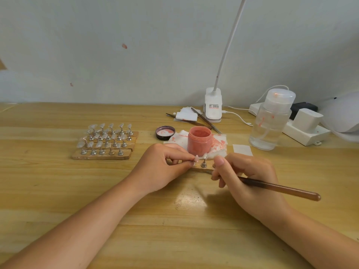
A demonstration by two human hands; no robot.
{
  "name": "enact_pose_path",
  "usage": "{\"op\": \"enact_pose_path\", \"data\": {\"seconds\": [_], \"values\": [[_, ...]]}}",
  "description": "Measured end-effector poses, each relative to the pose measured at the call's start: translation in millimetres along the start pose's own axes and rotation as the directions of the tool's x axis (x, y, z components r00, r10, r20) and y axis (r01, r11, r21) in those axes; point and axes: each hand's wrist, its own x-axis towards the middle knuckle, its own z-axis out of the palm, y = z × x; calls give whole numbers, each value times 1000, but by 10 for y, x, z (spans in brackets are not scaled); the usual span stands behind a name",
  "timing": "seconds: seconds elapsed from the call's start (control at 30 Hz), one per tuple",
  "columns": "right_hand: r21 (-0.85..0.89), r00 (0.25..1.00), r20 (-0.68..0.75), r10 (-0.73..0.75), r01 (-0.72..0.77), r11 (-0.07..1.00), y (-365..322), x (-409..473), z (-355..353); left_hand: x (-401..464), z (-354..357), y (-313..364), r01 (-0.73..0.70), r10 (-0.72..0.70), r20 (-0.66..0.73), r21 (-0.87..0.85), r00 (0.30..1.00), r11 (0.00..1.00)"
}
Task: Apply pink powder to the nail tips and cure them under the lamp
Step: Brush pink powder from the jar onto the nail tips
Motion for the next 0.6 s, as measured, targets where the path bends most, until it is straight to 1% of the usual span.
{"op": "enact_pose_path", "data": {"seconds": [0.1, 0.23, 0.3, 0.37, 0.47, 0.5, 0.6], "values": [[-69, 999, -43, 4, -7, 998, -12, 25, 10, 2, 3, 3, -8, 8, -1, 5, 1000, 1000], [-1, 1000, 4, 13, -13, 1000, -6, 4, -1, 6, 0, 1, 6, -6, 2, -5, 1000, 1000], [-21, 999, -37, -6, 5, 1000, 3, 4, 6, 9, 3, 2, 7, -7, -1, -3, 1000, 1000], [-57, 998, -58, 7, -11, 998, 3, 23, 18, 9, 1, 1, 4, -4, -3, 8, 1000, 1000], [-36, 1000, 9, 28, -27, 999, 6, 14, 7, 7, -2, 2, 9, -9, 9, 0, 1000, 1000], [-24, 1000, 9, 22, -21, 999, 6, 7, 2, 7, -3, 2, 13, -13, 11, -4, 1000, 1000], [-65, 998, -59, -3, -1, 998, 15, 18, 17, 6, -1, 6, 3, -3, 11, 9, 1000, 1000]]}}
